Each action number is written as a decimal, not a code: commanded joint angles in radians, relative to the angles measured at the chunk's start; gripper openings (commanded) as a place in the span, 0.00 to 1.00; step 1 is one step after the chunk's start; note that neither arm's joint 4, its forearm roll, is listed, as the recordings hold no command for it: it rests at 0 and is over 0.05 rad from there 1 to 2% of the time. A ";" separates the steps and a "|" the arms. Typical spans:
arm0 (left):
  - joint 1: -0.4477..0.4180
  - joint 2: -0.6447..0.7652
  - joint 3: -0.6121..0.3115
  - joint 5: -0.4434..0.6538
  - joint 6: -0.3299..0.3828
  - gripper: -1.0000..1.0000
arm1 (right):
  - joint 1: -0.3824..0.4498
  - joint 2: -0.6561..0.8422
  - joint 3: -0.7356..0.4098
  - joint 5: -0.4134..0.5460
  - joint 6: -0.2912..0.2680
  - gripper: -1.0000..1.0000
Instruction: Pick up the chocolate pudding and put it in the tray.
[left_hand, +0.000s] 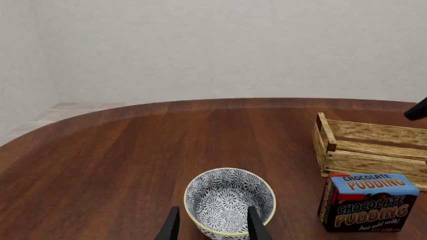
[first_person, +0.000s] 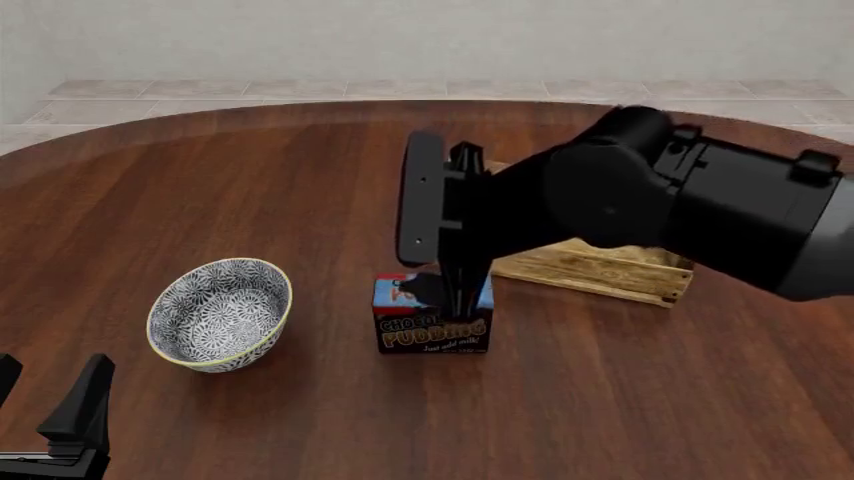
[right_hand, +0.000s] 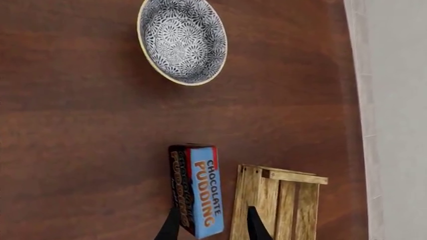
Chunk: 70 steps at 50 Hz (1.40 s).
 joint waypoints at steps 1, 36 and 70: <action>0.000 0.000 0.000 0.000 0.000 1.00 | 0.003 0.010 0.013 -0.014 0.018 1.00; 0.000 0.000 0.000 0.000 0.000 1.00 | -0.025 0.043 0.022 -0.044 0.048 1.00; 0.000 0.000 0.000 0.000 0.000 1.00 | -0.041 0.079 0.016 -0.070 0.063 1.00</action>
